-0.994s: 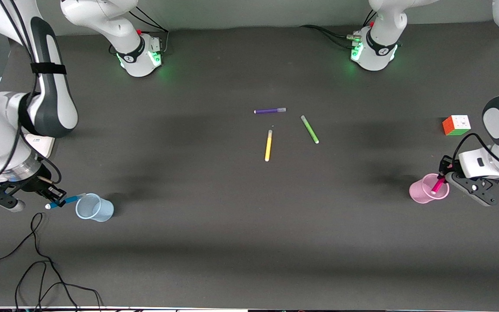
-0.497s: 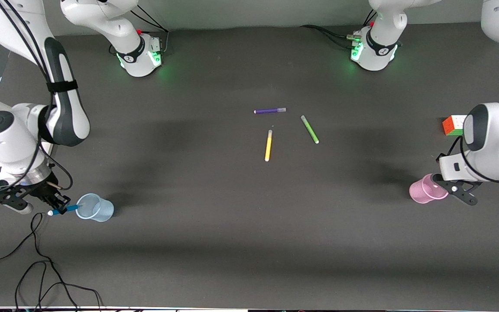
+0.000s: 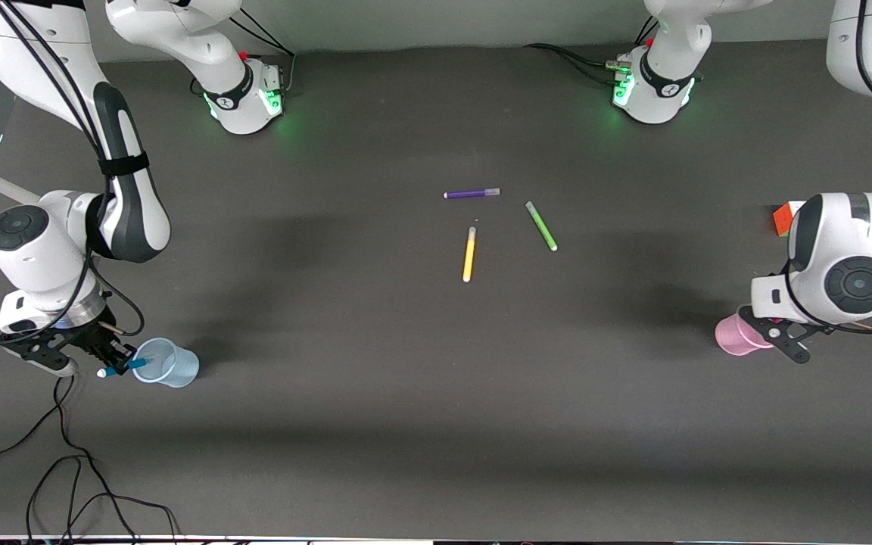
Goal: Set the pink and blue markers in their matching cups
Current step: 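Lower the markers into the matching cups and open both grippers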
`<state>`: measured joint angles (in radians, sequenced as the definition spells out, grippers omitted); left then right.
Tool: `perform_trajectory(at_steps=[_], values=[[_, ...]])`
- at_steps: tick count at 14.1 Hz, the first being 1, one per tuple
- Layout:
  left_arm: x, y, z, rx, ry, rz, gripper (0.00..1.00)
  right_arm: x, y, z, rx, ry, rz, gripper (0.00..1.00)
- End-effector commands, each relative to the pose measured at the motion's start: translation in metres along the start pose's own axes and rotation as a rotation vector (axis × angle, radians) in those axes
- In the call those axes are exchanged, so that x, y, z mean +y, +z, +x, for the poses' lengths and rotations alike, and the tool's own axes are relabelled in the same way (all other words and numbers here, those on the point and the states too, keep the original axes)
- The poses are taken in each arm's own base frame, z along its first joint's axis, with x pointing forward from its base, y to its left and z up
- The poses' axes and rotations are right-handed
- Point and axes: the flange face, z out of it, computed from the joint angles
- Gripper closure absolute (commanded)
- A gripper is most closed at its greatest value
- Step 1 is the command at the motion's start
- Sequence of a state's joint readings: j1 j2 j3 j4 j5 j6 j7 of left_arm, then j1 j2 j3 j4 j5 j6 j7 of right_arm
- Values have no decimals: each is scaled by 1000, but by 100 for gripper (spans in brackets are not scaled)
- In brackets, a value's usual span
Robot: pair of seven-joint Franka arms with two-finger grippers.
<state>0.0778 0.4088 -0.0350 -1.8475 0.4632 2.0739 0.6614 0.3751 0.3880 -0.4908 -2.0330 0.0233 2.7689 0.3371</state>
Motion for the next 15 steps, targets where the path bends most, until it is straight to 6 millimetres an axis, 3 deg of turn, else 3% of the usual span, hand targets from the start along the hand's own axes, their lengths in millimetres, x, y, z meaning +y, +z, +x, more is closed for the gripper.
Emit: perform_trajectory(at_steps=[1,3,4,6,12,13,15], values=[[3,1,21,0,28,61,100,-10,9,-10,-4,-39,-5,100],[4,10,25,-4,38,65,100,-12,14,-13,-9,-48,-11,100],[4,10,24,-9,45,75,100,-12,14,-13,-9,-48,-11,88],[3,11,23,-15,48,76,100,-13,14,-13,-11,-46,-11,0],[1,19,29,-7,76,114,100,-15,5,-6,-34,-45,-14,0],[0,20,30,-7,75,116,38,-19,-1,2,-70,-48,-26,0],[-1,19,29,2,74,121,15,-27,-18,22,-142,-55,-53,0]])
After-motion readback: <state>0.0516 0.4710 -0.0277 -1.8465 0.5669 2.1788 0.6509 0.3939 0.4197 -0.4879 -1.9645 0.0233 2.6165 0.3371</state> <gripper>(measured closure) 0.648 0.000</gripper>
